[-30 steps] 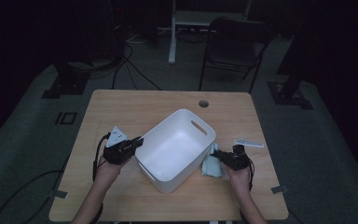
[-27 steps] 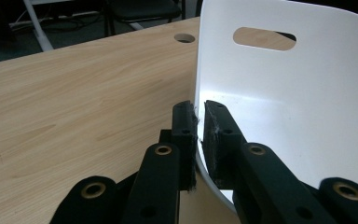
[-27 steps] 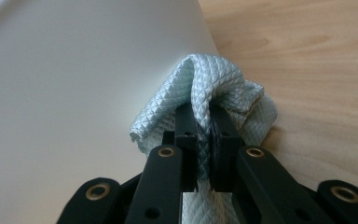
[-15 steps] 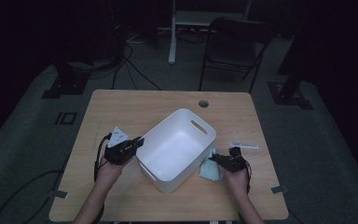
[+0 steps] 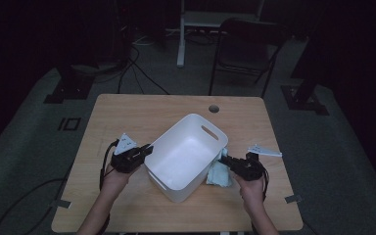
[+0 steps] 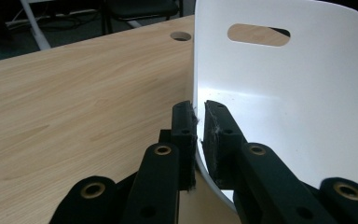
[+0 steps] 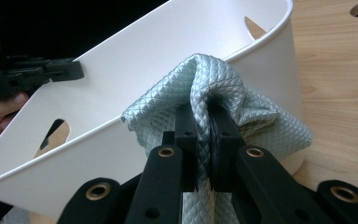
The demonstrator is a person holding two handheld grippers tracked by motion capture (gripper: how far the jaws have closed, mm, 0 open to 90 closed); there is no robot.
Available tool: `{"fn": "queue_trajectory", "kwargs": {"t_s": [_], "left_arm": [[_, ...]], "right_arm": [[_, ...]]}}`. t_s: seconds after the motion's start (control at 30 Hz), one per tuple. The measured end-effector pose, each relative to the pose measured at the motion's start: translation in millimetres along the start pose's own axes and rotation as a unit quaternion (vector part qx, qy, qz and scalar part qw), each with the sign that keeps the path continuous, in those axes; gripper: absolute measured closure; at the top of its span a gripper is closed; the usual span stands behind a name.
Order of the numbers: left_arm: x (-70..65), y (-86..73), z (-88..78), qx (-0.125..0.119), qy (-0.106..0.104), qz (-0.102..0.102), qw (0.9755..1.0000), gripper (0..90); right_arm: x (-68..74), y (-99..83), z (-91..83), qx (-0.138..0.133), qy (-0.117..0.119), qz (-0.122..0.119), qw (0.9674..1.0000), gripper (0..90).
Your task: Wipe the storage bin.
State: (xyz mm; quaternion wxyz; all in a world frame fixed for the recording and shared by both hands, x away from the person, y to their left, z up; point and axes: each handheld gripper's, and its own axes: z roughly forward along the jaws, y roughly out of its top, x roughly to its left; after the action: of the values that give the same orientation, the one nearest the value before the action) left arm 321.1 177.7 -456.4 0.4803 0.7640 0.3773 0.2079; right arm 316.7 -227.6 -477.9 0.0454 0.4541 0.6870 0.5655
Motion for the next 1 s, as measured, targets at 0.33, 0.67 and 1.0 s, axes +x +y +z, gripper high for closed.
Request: {"fn": "queue_trajectory", "kwargs": {"t_s": [0.33, 0.67, 1.0], "left_arm": [[0.1, 0.6, 0.2, 0.001, -0.002, 0.007, 1.0, 82.8], [-1.0, 1.5, 1.2, 0.002, 0.0, 0.013, 0.9999, 82.8], [-1.6, 1.7, 2.4, 0.0, 0.002, 0.012, 0.9999, 82.9]], "right_arm": [[-9.5, -6.1, 10.0, 0.011, -0.024, -0.001, 0.9997, 84.3], [-24.0, -16.2, 22.4, 0.032, -0.039, 0.02, 0.9985, 84.2], [-35.2, -26.2, 33.7, 0.055, -0.052, 0.033, 0.9966, 84.2]]}}
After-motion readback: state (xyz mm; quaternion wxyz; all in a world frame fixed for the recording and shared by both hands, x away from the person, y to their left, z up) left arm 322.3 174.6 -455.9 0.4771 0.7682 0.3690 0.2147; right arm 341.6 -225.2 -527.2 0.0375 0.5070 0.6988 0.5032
